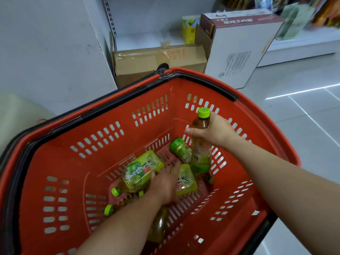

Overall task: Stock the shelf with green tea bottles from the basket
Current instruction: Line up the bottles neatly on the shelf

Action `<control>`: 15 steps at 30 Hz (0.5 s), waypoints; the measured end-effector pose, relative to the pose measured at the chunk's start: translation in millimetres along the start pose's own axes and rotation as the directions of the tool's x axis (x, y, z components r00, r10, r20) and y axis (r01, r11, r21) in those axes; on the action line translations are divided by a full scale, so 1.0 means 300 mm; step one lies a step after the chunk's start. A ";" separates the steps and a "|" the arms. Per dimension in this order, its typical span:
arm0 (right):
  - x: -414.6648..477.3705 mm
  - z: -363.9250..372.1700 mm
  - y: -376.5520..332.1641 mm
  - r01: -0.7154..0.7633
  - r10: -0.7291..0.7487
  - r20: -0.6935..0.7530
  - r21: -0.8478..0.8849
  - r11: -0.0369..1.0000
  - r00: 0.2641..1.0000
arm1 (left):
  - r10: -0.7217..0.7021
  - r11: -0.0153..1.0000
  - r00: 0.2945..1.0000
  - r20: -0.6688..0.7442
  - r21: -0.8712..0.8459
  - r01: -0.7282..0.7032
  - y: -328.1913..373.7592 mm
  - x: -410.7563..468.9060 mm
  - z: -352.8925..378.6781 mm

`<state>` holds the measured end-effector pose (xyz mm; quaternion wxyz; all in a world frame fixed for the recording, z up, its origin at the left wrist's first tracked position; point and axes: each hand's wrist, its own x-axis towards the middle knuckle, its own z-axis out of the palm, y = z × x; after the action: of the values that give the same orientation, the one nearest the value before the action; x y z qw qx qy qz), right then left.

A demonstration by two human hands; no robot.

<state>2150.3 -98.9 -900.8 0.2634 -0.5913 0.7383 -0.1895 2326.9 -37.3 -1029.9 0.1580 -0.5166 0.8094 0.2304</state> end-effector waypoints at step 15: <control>-0.253 -0.305 -0.521 0.444 -0.432 -0.141 0.067 0.894 0.891 | -0.127 0.957 0.830 -0.543 -0.288 -0.043 -0.099 -0.646 -0.595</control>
<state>2227.4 -63.5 -723.7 0.1964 -0.7161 0.5907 -0.3157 2431.5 4.1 -789.6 -0.1558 -0.5964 0.7660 0.1822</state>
